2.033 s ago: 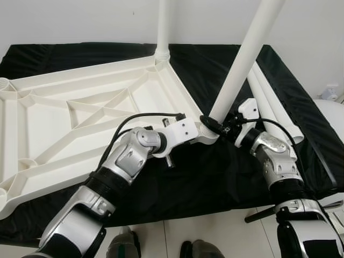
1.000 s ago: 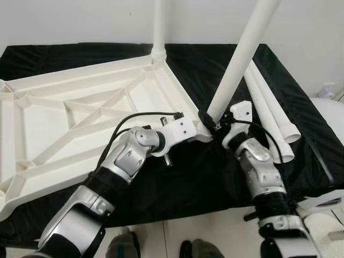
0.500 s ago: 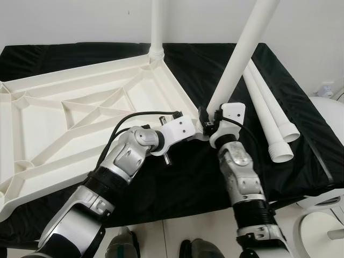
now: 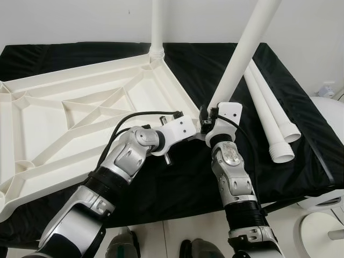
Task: Building children table
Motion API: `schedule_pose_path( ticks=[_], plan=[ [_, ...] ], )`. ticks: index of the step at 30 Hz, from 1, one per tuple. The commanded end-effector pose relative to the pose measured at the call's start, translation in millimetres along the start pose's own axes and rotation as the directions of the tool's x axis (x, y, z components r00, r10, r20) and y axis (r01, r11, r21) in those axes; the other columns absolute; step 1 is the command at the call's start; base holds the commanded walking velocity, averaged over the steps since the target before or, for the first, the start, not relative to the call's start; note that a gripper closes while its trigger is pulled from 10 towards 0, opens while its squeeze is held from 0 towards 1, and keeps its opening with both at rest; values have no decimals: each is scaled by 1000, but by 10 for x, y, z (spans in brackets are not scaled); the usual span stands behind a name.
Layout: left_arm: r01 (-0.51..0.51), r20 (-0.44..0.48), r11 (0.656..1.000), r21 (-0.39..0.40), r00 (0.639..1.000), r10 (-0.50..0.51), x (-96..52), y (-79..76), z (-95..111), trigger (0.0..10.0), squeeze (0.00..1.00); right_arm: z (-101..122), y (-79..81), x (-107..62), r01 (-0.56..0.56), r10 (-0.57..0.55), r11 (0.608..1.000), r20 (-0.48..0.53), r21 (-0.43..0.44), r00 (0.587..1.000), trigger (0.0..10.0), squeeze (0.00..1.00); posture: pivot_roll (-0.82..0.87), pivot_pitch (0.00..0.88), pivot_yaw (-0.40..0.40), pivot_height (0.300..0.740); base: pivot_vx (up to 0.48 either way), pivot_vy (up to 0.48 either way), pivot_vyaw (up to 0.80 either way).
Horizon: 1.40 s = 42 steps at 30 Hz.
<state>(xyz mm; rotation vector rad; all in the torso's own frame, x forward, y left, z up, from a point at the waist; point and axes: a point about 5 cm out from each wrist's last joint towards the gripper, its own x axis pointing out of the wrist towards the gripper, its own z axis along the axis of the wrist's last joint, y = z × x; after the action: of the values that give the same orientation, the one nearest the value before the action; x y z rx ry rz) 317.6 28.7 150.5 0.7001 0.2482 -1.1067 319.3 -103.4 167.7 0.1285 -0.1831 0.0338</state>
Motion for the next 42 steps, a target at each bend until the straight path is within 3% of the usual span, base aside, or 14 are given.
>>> schedule_pose_path(
  ticks=[1,10,16,17,25,27,28,30,42],
  plan=[
    [18,34,998,54,999,-20,43,-68,115,10000,0,40,39,-9,-17,17,1000,22,14,1000,10000,1000,-13,43,-43,740,0,0,0],
    [15,37,999,49,999,-17,46,-56,124,10000,0,69,-112,6,-55,55,998,35,-10,998,10000,1000,-21,54,-36,740,0,0,0],
    [13,36,999,48,999,-15,42,-43,122,10000,0,59,-285,21,-170,170,985,5,-23,985,10000,1000,-21,58,-33,740,0,0,0],
    [11,35,999,46,999,-13,41,-39,121,10000,0,53,-378,18,-251,251,967,-5,-38,968,10000,0,-21,58,-34,740,0,0,0],
    [10,37,999,43,999,-11,43,-37,125,10000,0,16,-505,-13,-407,406,913,-41,-34,913,10000,0,-23,60,-34,740,0,0,0],
    [10,38,999,43,999,-11,46,-35,129,10000,0,-23,-592,-48,-508,503,859,-84,-62,860,10000,0,-24,60,-30,740,0,0,0],
    [10,38,999,43,999,-11,46,-35,129,10000,0,-23,-592,-48,-508,503,859,-84,-62,860,10000,0,-24,60,-30,740,0,0,0],
    [10,39,999,43,999,-11,47,-31,132,10000,0,-45,-681,-63,-566,555,820,-120,-89,823,10000,0,-24,58,-27,740,0,0,0],
    [10,39,999,48,999,-12,45,-21,138,10000,0,9,-939,46,-618,598,777,-167,-122,784,10000,0,-22,55,-21,740,0,0,0]
  ],
)
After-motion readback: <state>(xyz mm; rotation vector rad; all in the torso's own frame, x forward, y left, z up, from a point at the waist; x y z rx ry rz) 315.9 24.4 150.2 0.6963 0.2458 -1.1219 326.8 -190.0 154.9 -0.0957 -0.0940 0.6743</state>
